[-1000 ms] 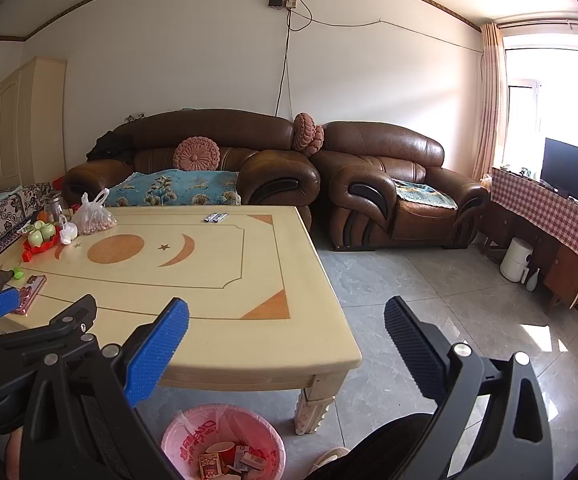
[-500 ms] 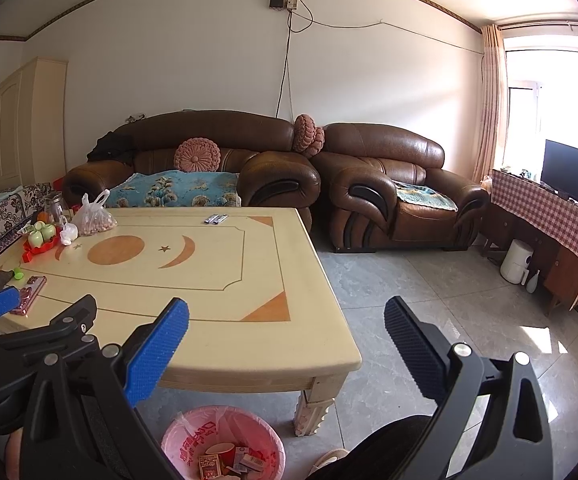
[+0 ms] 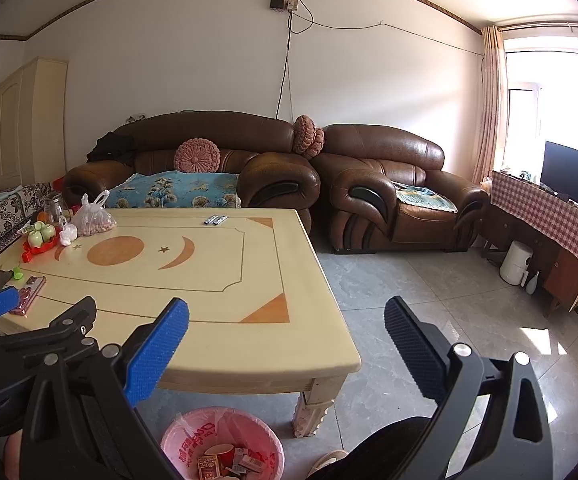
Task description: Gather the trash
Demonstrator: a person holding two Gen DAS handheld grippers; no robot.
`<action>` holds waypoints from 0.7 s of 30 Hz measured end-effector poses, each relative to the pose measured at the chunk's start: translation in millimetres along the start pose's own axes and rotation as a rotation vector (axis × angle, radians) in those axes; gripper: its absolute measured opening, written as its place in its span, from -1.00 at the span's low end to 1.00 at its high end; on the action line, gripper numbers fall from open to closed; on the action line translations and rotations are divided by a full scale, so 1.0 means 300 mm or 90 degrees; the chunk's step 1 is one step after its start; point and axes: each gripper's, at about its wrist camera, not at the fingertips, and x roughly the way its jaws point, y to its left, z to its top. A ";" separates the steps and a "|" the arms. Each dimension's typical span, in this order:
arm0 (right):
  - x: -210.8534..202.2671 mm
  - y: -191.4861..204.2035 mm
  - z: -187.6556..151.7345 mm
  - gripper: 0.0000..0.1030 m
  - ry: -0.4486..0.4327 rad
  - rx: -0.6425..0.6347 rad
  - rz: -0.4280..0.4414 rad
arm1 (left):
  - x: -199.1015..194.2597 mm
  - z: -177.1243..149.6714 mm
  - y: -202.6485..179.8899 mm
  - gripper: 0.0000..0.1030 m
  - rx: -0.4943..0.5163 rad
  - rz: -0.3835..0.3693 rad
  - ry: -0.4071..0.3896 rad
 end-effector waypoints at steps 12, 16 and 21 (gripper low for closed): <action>0.005 -0.002 -0.002 0.86 0.000 0.000 0.002 | -0.011 -0.004 -0.005 0.76 0.005 0.004 -0.006; 0.009 -0.001 -0.006 0.86 0.002 -0.004 0.002 | -0.008 0.001 0.002 0.76 0.001 0.002 0.000; 0.009 0.001 -0.009 0.86 0.001 -0.005 0.002 | -0.011 0.007 0.004 0.76 0.002 0.008 -0.002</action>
